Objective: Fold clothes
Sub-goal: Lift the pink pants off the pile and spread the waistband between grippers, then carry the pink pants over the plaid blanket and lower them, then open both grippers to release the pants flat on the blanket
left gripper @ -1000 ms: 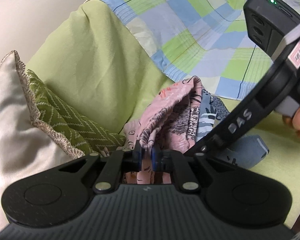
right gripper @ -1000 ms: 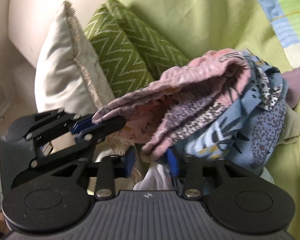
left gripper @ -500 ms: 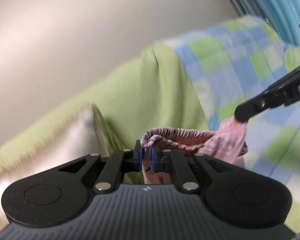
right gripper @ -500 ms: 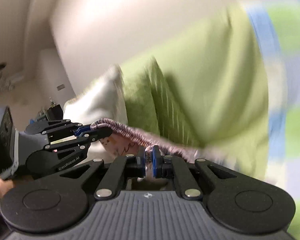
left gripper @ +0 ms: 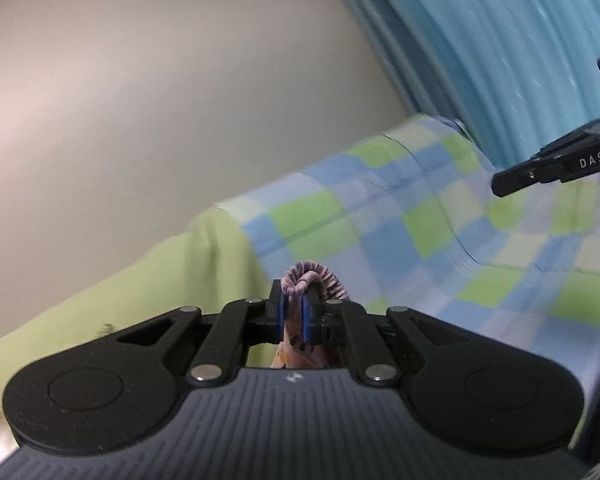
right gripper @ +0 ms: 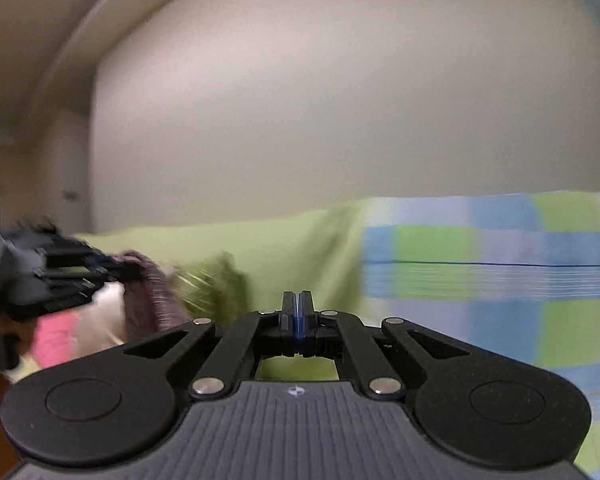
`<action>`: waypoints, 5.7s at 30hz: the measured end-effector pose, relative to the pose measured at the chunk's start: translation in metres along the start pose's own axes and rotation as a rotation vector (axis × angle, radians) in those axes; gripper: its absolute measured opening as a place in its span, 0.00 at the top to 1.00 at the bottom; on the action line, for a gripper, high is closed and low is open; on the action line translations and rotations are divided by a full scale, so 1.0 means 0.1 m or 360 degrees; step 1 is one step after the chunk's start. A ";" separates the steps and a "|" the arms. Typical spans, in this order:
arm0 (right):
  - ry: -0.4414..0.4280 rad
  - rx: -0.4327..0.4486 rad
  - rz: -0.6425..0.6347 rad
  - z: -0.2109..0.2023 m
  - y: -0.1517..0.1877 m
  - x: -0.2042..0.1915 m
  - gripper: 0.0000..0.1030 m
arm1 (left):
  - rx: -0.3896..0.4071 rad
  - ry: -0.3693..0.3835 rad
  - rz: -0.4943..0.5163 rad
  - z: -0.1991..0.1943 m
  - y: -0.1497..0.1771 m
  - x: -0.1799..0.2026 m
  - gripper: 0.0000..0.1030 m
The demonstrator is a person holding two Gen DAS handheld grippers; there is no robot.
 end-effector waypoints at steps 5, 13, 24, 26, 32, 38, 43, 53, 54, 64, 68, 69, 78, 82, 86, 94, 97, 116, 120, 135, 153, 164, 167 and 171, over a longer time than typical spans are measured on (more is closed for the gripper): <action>-0.0172 -0.0333 0.0078 -0.05 0.97 -0.05 0.73 | -0.0049 0.0108 0.0041 0.09 -0.04 0.43 0.94; -0.0384 -0.0410 0.0067 0.67 2.19 -0.76 0.11 | -0.0102 0.0133 0.0060 0.35 -0.05 0.33 0.94; -0.0290 -0.0372 -0.0150 1.51 2.61 -0.69 0.17 | -0.0078 0.0130 0.0072 0.52 -0.08 0.16 0.93; -0.0365 -0.0397 -0.0169 1.57 2.68 -0.71 0.40 | -0.0079 0.0130 0.0071 0.55 -0.05 0.15 0.93; -0.0363 -0.0415 -0.0284 1.39 2.58 -0.65 0.92 | -0.0077 0.0069 0.0083 0.56 -0.03 0.09 0.93; -0.0086 -0.0291 -0.0428 0.57 1.80 -0.08 0.92 | 0.0079 0.0003 0.0058 0.35 -0.37 0.07 0.93; 0.0124 -0.0185 -0.0535 -0.18 1.01 0.29 0.92 | 0.0242 0.0060 -0.0037 0.05 -0.78 0.22 0.93; 0.0669 -0.0175 -0.0768 -1.72 0.23 0.68 0.92 | 0.0327 0.0406 -0.0160 -0.01 -1.00 1.11 0.93; 0.0717 -0.0187 -0.0780 -1.81 0.21 0.72 0.92 | 0.0325 0.0443 -0.0171 0.03 -1.01 1.20 0.93; 0.0934 -0.0549 -0.0706 -1.25 0.84 2.17 0.92 | 0.0054 0.0636 -0.0208 1.53 -0.65 2.07 0.93; 0.0924 -0.0724 -0.0507 -0.59 1.50 3.07 0.92 | -0.0180 0.0637 -0.0201 2.77 -0.14 2.54 0.93; 0.0919 -0.0772 -0.0465 -0.39 1.69 3.28 0.92 | -0.0230 0.0639 -0.0205 3.03 0.01 2.61 0.93; 0.0827 -0.1095 -0.0242 0.92 3.23 4.34 0.91 | -0.0654 0.0621 -0.0202 4.72 1.31 3.06 0.93; 0.0779 -0.1171 -0.0198 1.09 3.45 4.47 0.70 | -0.0671 0.0586 -0.0146 4.79 1.47 3.05 0.80; 0.0766 -0.1116 -0.0054 0.82 3.37 4.47 0.63 | -0.0645 0.0526 -0.0175 4.63 1.36 2.84 0.71; 0.0851 -0.0957 0.0252 -0.71 3.02 3.83 0.52 | -0.0671 0.0605 -0.0242 3.48 1.40 2.36 0.60; 0.0883 -0.0960 0.0352 -1.08 3.07 3.46 0.52 | -0.0772 0.0739 -0.0313 2.94 1.66 2.32 0.60; 0.0924 -0.1004 0.0603 -1.34 3.53 3.28 0.52 | -0.1024 0.0781 -0.0514 2.16 2.29 2.32 0.66; 0.0967 -0.1009 0.0566 -1.35 3.53 3.28 0.52 | -0.1015 0.0788 -0.0514 2.14 2.29 2.39 0.66; 0.1180 -0.0963 0.0476 -1.67 3.20 3.53 1.00 | -0.0990 0.0568 -0.0347 2.14 2.27 2.01 1.00; 0.1309 -0.1119 0.0400 -1.72 3.31 3.62 0.78 | -0.1048 0.0465 -0.0183 2.17 2.25 1.84 0.90; 0.0806 -0.1001 0.0526 -1.22 2.79 2.62 0.61 | -0.0780 0.0849 -0.0061 1.66 1.88 2.50 0.70; 0.0615 -0.1084 0.0522 -0.97 2.87 2.26 0.61 | -0.0841 0.0923 -0.0063 1.70 2.02 2.74 0.70; 0.0501 -0.1187 0.0538 -0.75 3.09 2.00 0.61 | -0.0936 0.0920 -0.0108 1.80 2.22 2.78 0.70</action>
Point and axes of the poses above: each gripper's, at about its wrist camera, not at the fingertips, and z roughly the way its jaws point, x to its right, y to its underside, the point moved 8 cm from there along z, roughly the way its jaws point, and after that the axes turned 6 degrees about -z, right-handed, at the moved point
